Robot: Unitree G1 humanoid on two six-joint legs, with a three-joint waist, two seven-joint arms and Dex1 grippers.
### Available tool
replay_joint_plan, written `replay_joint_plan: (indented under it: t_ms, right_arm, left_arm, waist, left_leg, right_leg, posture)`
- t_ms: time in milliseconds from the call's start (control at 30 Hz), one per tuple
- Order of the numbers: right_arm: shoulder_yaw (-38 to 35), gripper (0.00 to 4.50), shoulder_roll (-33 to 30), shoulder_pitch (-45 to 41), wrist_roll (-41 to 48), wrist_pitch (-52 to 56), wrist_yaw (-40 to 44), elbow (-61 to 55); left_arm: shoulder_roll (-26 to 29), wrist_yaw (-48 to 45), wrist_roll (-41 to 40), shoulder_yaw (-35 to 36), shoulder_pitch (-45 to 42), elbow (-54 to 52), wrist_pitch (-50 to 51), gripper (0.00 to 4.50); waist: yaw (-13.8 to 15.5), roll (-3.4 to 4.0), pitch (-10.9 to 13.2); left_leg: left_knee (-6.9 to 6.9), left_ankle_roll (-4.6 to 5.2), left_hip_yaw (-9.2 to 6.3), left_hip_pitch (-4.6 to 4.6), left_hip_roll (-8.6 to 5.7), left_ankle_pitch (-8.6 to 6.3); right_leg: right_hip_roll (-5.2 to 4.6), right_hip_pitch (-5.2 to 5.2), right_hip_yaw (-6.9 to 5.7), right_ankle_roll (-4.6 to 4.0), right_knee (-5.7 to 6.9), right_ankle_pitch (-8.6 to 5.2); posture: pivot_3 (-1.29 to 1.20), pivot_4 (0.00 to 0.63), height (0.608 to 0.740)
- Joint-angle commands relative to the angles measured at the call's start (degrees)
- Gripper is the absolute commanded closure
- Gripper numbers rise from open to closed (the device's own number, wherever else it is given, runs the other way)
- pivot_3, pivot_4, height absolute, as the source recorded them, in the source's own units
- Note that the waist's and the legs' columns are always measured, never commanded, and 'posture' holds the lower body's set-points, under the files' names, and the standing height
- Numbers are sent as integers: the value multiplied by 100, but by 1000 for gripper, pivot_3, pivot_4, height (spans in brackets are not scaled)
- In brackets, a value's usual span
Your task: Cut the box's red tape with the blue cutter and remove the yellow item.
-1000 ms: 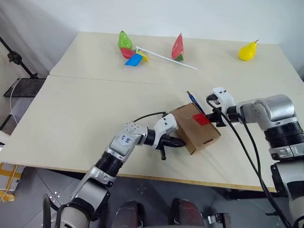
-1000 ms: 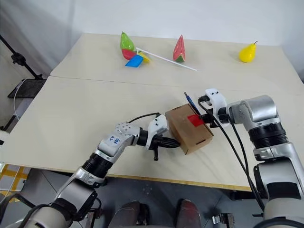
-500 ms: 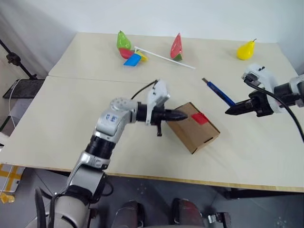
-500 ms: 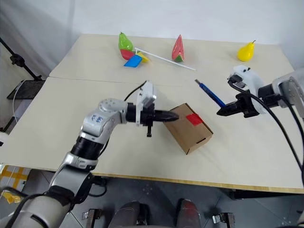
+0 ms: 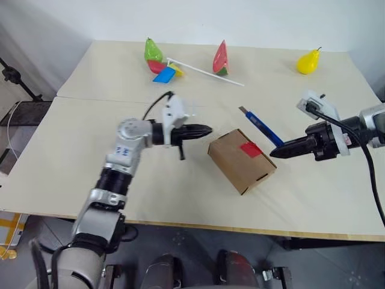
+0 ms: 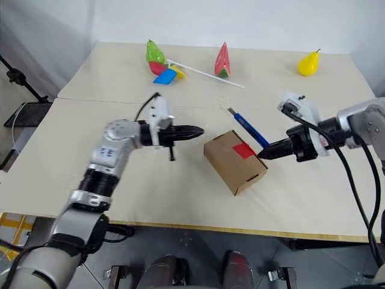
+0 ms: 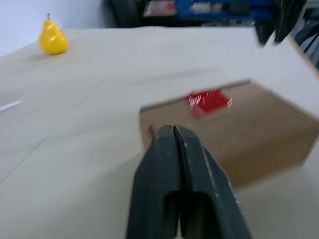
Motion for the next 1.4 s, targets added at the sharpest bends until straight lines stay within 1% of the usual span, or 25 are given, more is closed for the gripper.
replay_joint_plan:
  t_ms: [33, 100, 167, 300, 433, 533, 667, 800, 967, 1167, 1267, 1400]
  right_arm:
    - [105, 4351, -110, -18, 1185, 156, -96, 94]
    - [296, 4351, -177, -80, 1735, 156, -284, 288]
    - [568, 4351, -264, -166, 2234, 156, -532, 414]
    - [1134, 4351, -328, -324, 3119, 156, -1100, 476]
    - [1536, 4351, -139, -527, 3733, 156, -1822, 695]
    - [1659, 4351, 53, -597, 4077, 156, -2379, 870]
    - [1702, 4351, 234, -660, 4472, 156, -2984, 1062]
    - [1753, 4351, 270, -696, 4800, 156, -3405, 1139]
    - [1796, 4351, 377, -704, 5157, 156, -3910, 1223]
    - [1779, 4351, 431, -670, 5583, 156, -4360, 1297]
    - [1768, 4351, 425, -643, 5749, 156, -4547, 1311]
    - [1745, 4351, 431, -615, 5944, 156, -4752, 1335]
  left_arm:
    - [478, -711, -268, 239, 429, -852, -1054, 3329]
    - [577, -887, -266, 206, 490, -1031, -1525, 2727]
    - [557, -986, -199, 138, 404, -1047, -2047, 2033]
    - [348, -981, -39, -17, -22, -965, -2849, 826]
    - [318, -1271, 6, -350, -238, -844, -2889, 826]
    - [256, -1332, 138, -561, -376, -622, -2939, 826]
    - [199, -1386, 301, -794, -515, -374, -2874, 826]
    - [148, -1313, 453, -880, -592, -189, -2947, 826]
    - [21, -1176, 858, -1096, -706, 62, -2998, 826]
    - [-152, -936, 973, -1116, -769, 245, -3192, 826]
    - [-163, -864, 1034, -1123, -775, 326, -3262, 1472]
    - [-165, -776, 1139, -1145, -802, 455, -3367, 2682]
  waist:
    - [-7, -2, 1]
    - [35, -5, 3]
    - [91, -6, 4]
    - [118, -8, 5]
    - [68, -8, 5]
    - [10, -9, 5]
    - [5, -9, 5]
    - [20, -9, 5]
    - [34, -10, 6]
    - [20, -10, 6]
    - [22, -11, 6]
    - [27, -11, 6]
  left_leg:
    - [0, 0, 0, 0, 6, 0]
    - [3, 0, -4, -2, 10, 0]
    - [18, 1, -28, -7, 10, 0]
    - [26, 10, -26, -7, 3, -1]
    - [22, 10, -19, -6, 4, -1]
    - [20, 9, -17, -4, -1, -1]
    - [21, 9, -10, -6, -2, -1]
    - [20, 9, -11, -6, 3, -1]
    - [21, 9, -15, -13, 2, -1]
    - [20, 9, -16, -12, 6, -1]
    - [20, 9, -15, -12, 6, -1]
    - [20, 9, -16, -12, 8, -1]
  right_leg:
    - [0, 0, 1, 0, -2, 0]
    - [-3, 1, 2, 0, -3, 0]
    - [-7, 10, 3, 0, 2, 0]
    - [-19, 17, 5, 1, -3, 1]
    - [-16, 15, 1, 1, -1, 2]
    - [-6, 15, -2, 1, 1, 1]
    - [0, 10, 0, 1, 1, 1]
    - [0, 10, 2, 1, 0, 1]
    - [0, 10, 0, 1, -6, 2]
    - [0, 9, -1, 1, -4, 2]
    - [0, 9, 0, 1, -4, 2]
    - [0, 9, 0, 1, -5, 2]
  posture:
    - [0, 150, 740]
    - [0, 150, 740]
    - [0, 150, 740]
    - [0, 150, 740]
    - [0, 150, 740]
    - [0, 150, 740]
    - [0, 150, 740]
    - [0, 150, 740]
    - [0, 150, 740]
    - [0, 150, 740]
    - [0, 150, 740]
    - [0, 150, 740]
